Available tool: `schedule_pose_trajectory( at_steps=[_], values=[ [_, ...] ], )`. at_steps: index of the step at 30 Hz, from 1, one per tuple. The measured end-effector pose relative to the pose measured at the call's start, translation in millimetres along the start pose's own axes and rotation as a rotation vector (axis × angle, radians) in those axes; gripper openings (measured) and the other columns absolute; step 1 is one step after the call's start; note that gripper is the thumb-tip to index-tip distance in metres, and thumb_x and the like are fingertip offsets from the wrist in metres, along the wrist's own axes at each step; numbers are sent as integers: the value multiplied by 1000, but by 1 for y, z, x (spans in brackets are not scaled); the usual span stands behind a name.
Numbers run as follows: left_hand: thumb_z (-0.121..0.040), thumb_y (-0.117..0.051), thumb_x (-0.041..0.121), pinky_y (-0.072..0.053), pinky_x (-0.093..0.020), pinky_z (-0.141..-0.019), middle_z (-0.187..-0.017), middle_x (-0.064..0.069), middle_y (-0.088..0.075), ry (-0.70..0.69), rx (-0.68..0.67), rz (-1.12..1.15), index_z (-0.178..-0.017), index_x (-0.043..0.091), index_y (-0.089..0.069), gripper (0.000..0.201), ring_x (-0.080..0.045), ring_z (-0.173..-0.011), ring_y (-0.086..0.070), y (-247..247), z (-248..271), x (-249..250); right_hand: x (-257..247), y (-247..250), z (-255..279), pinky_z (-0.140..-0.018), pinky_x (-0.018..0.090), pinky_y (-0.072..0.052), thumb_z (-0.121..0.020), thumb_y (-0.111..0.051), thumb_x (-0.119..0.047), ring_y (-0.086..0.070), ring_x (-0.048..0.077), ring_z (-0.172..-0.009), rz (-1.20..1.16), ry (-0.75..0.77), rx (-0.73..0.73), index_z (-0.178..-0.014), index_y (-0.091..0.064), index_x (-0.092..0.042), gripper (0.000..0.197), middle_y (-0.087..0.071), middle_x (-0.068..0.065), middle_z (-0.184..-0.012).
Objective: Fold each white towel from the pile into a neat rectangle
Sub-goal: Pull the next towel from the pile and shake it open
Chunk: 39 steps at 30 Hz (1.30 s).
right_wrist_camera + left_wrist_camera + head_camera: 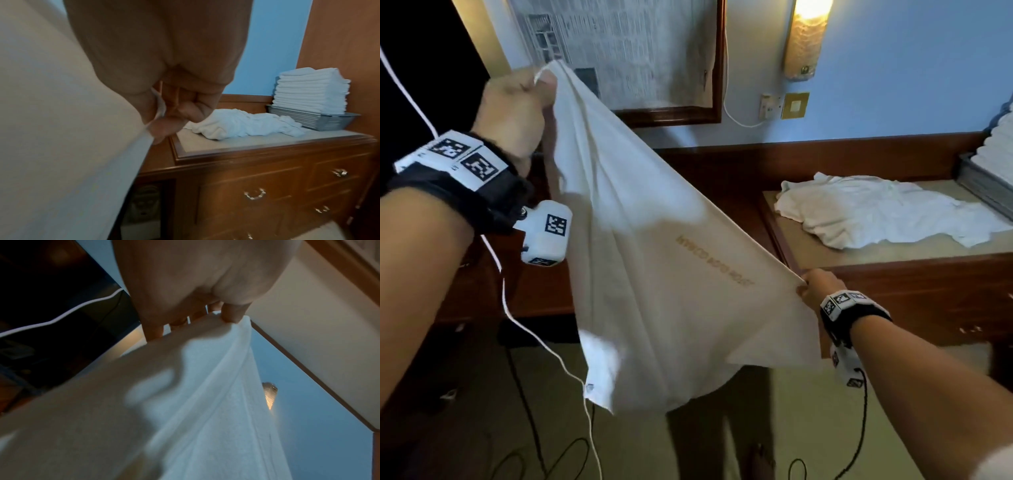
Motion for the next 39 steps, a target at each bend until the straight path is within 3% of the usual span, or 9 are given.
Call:
schedule_pose_trajectory(
  at_steps=[4,8,11,15,20,26,29,34,39],
  values=[
    [-83,-61,60,-33,-30,-65,-74,-3,-49,27,67,-22,-66,27,-52,39,-19,-71,-49,3,-2,-16,49,-16,1,-83,37,-51,-89,-59,-20,-65,38,-103,95,-146,-52,-108,-70,-12,23,-68,18,-114],
    [-93,-56,45,-27,-31,-56,-55,13,-42,33,-11,-2,-57,28,-48,41,-10,-53,-38,-26,11,-6,30,-5,-1,-84,39,-54,-84,-59,-21,-66,35,-100,62,-112,-13,-104,-69,-14,23,-68,15,-112],
    [-101,-52,36,-31,-27,-54,-55,14,-46,-21,-178,-42,-66,25,-43,38,-9,-51,-40,-68,27,8,-55,42,9,-84,38,-54,-84,-61,-24,-66,31,-97,-221,184,217,-96,-71,-17,17,-70,7,-104],
    [-106,-45,29,-26,-23,-50,-62,8,-36,-127,-432,-148,-68,22,-36,40,-3,-50,-32,-124,52,17,-170,127,74,-70,31,-53,-89,-64,-30,-63,11,-69,-791,664,489,-84,-73,-20,15,-70,-8,-76],
    [-105,-46,32,-28,-21,-54,-70,-1,-40,-192,-552,-188,-73,18,-47,35,-6,-57,-35,-156,59,27,-207,181,86,-51,33,-38,-89,-66,-48,-43,16,-49,-969,655,359,-60,-47,-13,49,-42,-8,-50],
    [-101,-43,39,-28,-25,-57,-69,7,-39,-278,-527,-227,-80,9,-55,39,-2,-56,-36,-166,42,44,-200,204,65,-41,23,-33,-99,-59,-18,-40,10,-39,-1249,673,298,-80,-61,1,27,-47,-3,-51],
    [-104,-46,33,-26,-26,-55,-64,9,-34,-278,-493,-236,-69,22,-42,37,-2,-51,-34,-170,31,52,-205,196,60,-37,20,-29,-101,-55,-12,-37,10,-35,-1447,677,132,-80,-57,-7,21,-47,-2,-49],
    [-107,-45,27,-25,-25,-52,-63,7,-33,-256,-478,-291,-68,21,-37,40,-3,-51,-31,-168,20,49,-193,128,46,-41,24,-30,-94,-62,-17,-37,17,-45,-1187,713,-127,-83,-63,-9,13,-54,-3,-57],
    [-108,-44,25,-23,-19,-51,-64,5,-28,-251,-472,-294,-66,21,-30,44,-4,-49,-31,-159,21,31,-164,133,39,-42,20,-35,-94,-64,-21,-43,16,-40,-1422,533,-24,-70,-57,-14,26,-52,5,-57]
  ],
)
Point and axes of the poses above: each hand's wrist, its own z-axis away from the middle knuckle, its own y-axis out of the back of the hand, x = y × z, the point moved 6 cm from there along -z, towards the middle knuckle
